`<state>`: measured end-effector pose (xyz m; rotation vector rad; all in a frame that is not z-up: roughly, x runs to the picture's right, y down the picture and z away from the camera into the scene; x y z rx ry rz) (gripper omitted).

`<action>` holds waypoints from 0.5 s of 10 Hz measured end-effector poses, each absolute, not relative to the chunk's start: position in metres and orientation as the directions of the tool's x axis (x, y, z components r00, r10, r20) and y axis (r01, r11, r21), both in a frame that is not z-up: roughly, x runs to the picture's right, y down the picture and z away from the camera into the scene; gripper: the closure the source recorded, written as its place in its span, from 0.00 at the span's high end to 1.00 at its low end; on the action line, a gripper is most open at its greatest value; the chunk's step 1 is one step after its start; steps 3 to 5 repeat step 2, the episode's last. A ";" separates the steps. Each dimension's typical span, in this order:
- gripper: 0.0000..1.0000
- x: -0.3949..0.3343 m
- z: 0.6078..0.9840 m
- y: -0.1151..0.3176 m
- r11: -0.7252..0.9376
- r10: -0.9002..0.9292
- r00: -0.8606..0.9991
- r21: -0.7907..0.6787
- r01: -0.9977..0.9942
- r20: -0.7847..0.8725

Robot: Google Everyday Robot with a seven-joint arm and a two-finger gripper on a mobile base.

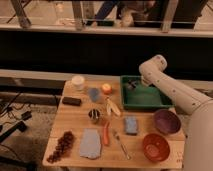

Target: Wipe tray with brush

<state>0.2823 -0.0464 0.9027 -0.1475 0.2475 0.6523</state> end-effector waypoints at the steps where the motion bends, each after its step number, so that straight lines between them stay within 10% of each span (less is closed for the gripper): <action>1: 0.18 0.281 0.899 -0.043 0.787 0.579 0.769 -0.062 -0.614 -0.271; 5: 0.18 0.281 0.895 -0.039 0.789 0.575 0.772 -0.067 -0.611 -0.272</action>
